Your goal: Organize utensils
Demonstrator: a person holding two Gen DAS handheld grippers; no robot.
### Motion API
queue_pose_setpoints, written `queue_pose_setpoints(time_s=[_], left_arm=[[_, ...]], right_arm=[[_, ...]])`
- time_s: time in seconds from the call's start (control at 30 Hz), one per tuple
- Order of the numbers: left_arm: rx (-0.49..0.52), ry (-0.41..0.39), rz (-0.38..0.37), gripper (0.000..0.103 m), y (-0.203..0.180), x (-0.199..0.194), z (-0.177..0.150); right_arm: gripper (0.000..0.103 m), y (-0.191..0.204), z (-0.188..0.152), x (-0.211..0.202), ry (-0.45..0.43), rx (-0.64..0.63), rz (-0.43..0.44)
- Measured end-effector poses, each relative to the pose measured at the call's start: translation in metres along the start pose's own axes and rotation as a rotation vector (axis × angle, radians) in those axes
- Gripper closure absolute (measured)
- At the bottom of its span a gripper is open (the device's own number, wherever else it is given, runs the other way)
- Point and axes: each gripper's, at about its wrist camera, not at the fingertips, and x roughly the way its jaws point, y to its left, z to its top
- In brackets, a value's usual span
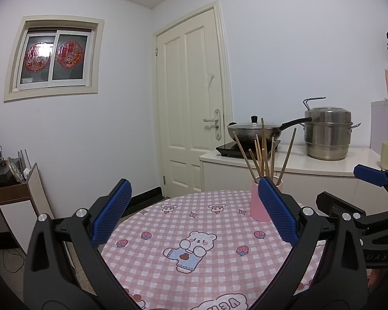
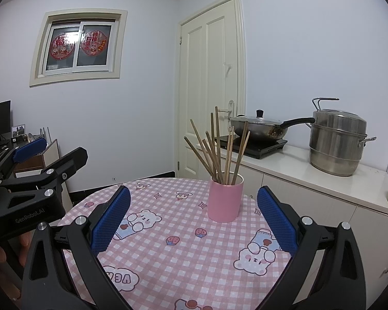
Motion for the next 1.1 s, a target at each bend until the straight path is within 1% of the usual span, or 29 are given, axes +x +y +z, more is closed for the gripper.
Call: queue_pose_setpoints(time_s=[1.1], left_arm=[[-0.002,0.013,0.0,0.007,0.0003,0.001,-0.0022]], right_arm=[[0.008,-0.0008,-0.0057,0.0059,0.018,0.001,0.003]])
